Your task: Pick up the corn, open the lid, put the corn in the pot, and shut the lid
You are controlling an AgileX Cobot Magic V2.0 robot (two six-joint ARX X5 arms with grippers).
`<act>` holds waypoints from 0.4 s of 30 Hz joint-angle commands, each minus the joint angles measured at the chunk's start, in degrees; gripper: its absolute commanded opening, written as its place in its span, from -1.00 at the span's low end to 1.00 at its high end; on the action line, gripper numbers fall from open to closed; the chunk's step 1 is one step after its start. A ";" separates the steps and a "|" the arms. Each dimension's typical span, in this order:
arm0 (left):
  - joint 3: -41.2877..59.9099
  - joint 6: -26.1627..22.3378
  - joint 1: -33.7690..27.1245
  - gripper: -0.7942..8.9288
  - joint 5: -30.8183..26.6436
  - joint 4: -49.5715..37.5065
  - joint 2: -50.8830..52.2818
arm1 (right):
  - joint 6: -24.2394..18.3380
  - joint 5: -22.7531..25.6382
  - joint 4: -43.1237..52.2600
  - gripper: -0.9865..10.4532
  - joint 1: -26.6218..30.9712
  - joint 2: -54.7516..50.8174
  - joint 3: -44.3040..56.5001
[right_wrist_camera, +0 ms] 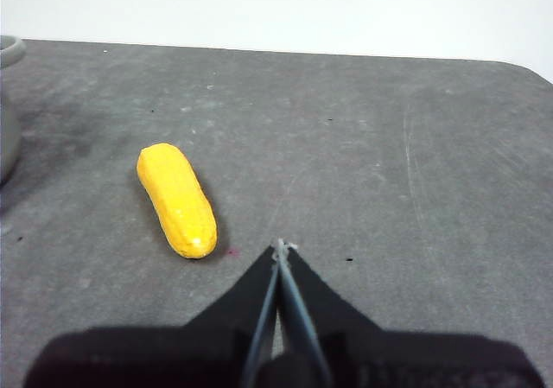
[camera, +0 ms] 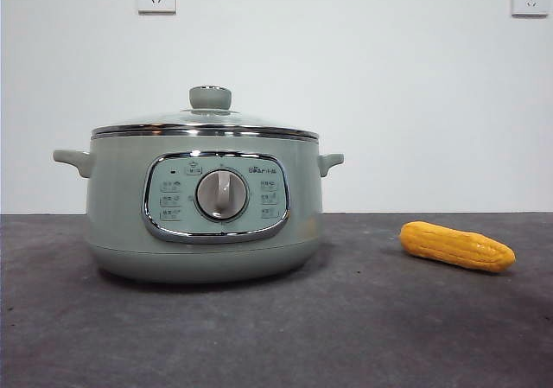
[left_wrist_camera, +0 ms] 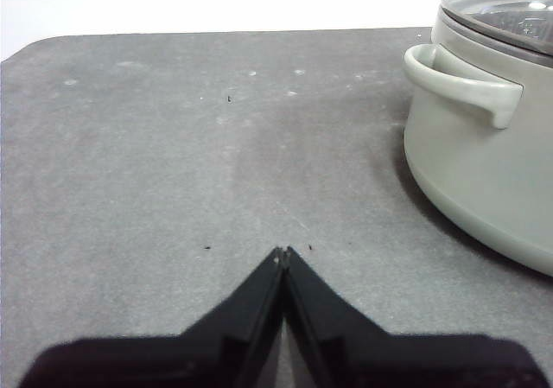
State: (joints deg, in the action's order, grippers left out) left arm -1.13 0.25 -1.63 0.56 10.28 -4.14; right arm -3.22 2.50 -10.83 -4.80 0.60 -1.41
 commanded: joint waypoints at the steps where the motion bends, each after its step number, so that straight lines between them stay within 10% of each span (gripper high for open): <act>1: 0.55 -0.28 0.17 -0.84 -0.15 -0.50 0.00 | 1.46 -0.20 0.28 -0.83 -0.02 -0.09 0.61; 12: 0.55 0.07 0.17 -0.84 -0.15 -0.50 0.00 | 9.81 -0.17 0.22 -0.83 -0.02 -0.09 0.61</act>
State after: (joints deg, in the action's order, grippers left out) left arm -1.13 0.27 -1.63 0.56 10.28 -4.14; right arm 4.01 2.50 -10.87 -4.80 0.60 -1.41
